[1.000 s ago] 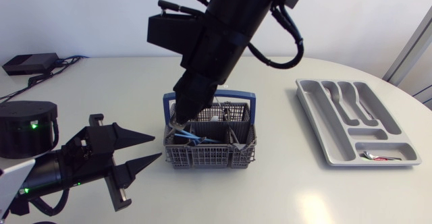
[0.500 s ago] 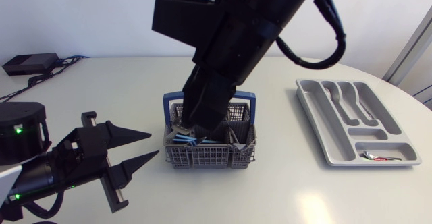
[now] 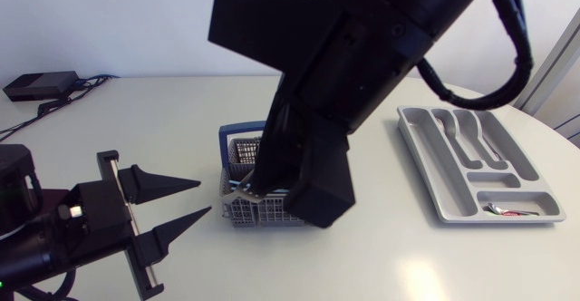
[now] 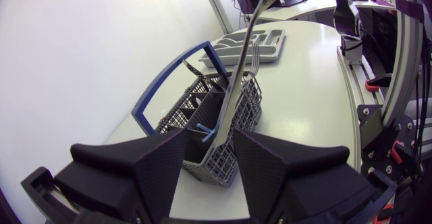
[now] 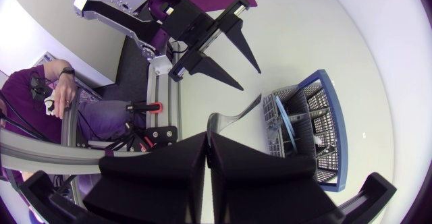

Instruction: Sort the cutlery from the basket into the organizer compartments.

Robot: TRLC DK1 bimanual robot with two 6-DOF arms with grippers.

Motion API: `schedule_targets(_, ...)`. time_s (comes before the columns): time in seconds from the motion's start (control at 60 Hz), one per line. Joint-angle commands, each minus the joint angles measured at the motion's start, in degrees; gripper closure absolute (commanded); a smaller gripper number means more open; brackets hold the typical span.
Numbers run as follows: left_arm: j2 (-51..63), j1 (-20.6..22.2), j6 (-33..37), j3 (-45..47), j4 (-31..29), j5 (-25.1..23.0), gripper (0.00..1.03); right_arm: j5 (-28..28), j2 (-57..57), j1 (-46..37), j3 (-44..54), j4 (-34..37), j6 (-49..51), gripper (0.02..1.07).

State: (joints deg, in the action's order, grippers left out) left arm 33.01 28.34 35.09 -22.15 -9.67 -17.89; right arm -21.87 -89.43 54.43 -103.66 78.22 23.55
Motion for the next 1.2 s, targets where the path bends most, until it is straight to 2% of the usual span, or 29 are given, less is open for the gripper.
schedule_targets(0.0, -0.85, 1.19, -0.02, 0.53, -1.23, 0.05, 0.53, -0.37, 1.71, 1.02, 2.32, -0.70, -1.31, 1.01)
schedule_targets(0.267, -3.92, 7.17, -0.11, -0.08, -7.91, -0.13, 0.49, -1.51, 5.05, 2.69, 10.05, -4.91, -2.11, 1.01)
schedule_targets(0.483, -3.84, 8.58, -0.37, -0.17, -9.31, -0.22, 0.49, -3.09, 6.46, 2.78, 15.59, -7.99, -1.93, 1.01)
schedule_targets(0.817, -1.73, 15.17, -1.87, -1.31, -10.72, -0.39, 0.49, -7.31, 7.60, 3.57, 20.95, -11.68, -0.88, 1.01)
schedule_targets(0.933, -1.64, 16.05, -2.75, -1.75, -11.07, -1.53, 0.50, -7.93, 7.78, 3.66, 22.97, -13.35, -0.44, 1.01)
schedule_targets(1.083, -0.50, 16.93, -3.54, -1.93, -10.63, -1.89, 0.53, -8.81, 7.78, 3.66, 25.08, -15.90, -0.26, 1.01)
schedule_targets(1.183, 0.38, 16.93, -4.07, -2.55, -9.84, -1.89, 0.61, -9.25, 7.78, 3.57, 24.73, -16.34, 0.00, 1.01)
